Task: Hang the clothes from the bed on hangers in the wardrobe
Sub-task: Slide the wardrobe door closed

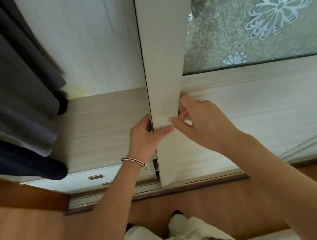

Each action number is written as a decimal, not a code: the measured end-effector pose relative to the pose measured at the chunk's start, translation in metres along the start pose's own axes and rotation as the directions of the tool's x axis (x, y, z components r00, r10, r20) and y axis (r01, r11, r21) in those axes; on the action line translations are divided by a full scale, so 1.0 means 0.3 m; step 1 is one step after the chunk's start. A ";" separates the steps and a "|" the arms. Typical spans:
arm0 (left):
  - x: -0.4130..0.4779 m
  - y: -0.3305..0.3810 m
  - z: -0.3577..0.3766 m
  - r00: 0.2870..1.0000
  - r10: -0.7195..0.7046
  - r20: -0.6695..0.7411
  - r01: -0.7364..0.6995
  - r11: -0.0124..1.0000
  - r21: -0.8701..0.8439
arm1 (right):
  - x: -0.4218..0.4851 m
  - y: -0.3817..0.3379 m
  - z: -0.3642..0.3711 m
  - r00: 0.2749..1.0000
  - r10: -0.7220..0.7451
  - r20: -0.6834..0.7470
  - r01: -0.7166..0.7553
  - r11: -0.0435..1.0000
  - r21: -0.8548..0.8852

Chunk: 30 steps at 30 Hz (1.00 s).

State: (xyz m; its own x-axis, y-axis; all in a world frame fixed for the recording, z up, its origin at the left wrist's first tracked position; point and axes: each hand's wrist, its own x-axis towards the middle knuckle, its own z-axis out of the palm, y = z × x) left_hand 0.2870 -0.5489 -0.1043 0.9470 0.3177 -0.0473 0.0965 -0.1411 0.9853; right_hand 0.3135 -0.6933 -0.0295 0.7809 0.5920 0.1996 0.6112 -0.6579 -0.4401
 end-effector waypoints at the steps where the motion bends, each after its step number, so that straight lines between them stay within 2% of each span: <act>1: -0.001 -0.005 -0.016 1.000 0.006 -0.001 -0.006 1.000 0.001 | 0.009 -0.010 0.004 1.000 -0.009 0.003 0.009 1.000 -0.023; 5: -0.005 -0.027 -0.110 0.999 0.004 -0.043 -0.002 0.998 0.060 | 0.035 -0.091 0.053 0.999 -0.038 0.009 0.039 0.997 -0.066; 11: -0.029 -0.073 -0.361 0.995 0.028 -0.094 -0.011 0.984 0.177 | 0.112 -0.310 0.145 0.990 -0.108 0.091 0.116 0.989 -0.089; 19: -0.125 -0.103 -0.784 0.952 0.079 -0.294 0.039 0.926 0.377 | 0.280 -0.681 0.327 0.946 -0.273 0.176 0.303 0.937 -0.177; 21: -0.159 -0.110 -0.874 0.925 0.105 -0.366 0.052 0.917 0.396 | 0.327 -0.779 0.369 0.937 -0.331 0.114 0.349 0.909 -0.227; 23: -0.171 -0.104 -0.953 0.887 0.113 -0.447 0.085 0.913 0.399 | 0.355 -0.890 0.415 0.876 -0.472 -0.098 0.433 0.860 -0.271; 24: -0.171 -0.094 -0.989 0.862 0.124 -0.492 0.114 0.898 0.425 | 0.365 -0.942 0.438 0.804 -0.542 -0.245 0.491 0.837 -0.242; 26: -0.168 -0.089 -1.068 0.811 0.155 -0.564 0.174 0.856 0.487 | 0.396 -1.025 0.477 0.593 -0.619 -0.515 0.589 0.770 -0.246; 27: -0.171 -0.082 -1.107 0.787 0.149 -0.598 0.191 0.863 0.467 | 0.416 -1.058 0.487 0.525 -0.625 -0.577 0.595 0.755 -0.277; 28: -0.176 -0.073 -1.145 0.770 0.135 -0.623 0.196 0.880 0.433 | 0.441 -1.083 0.489 0.489 -0.638 -0.594 0.588 0.745 -0.316; 30: -0.190 -0.061 -1.213 0.754 0.099 -0.649 0.229 0.887 0.401 | 0.501 -1.114 0.507 0.498 -0.688 -0.528 0.550 0.721 -0.421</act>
State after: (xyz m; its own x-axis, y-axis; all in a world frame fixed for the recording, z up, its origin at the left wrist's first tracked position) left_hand 0.1196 -0.2231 -0.0599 0.5246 0.8345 0.1684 0.4248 -0.4281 0.7977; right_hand 0.2069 -0.3137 0.0146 0.0367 0.5018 0.8642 0.9248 -0.3448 0.1609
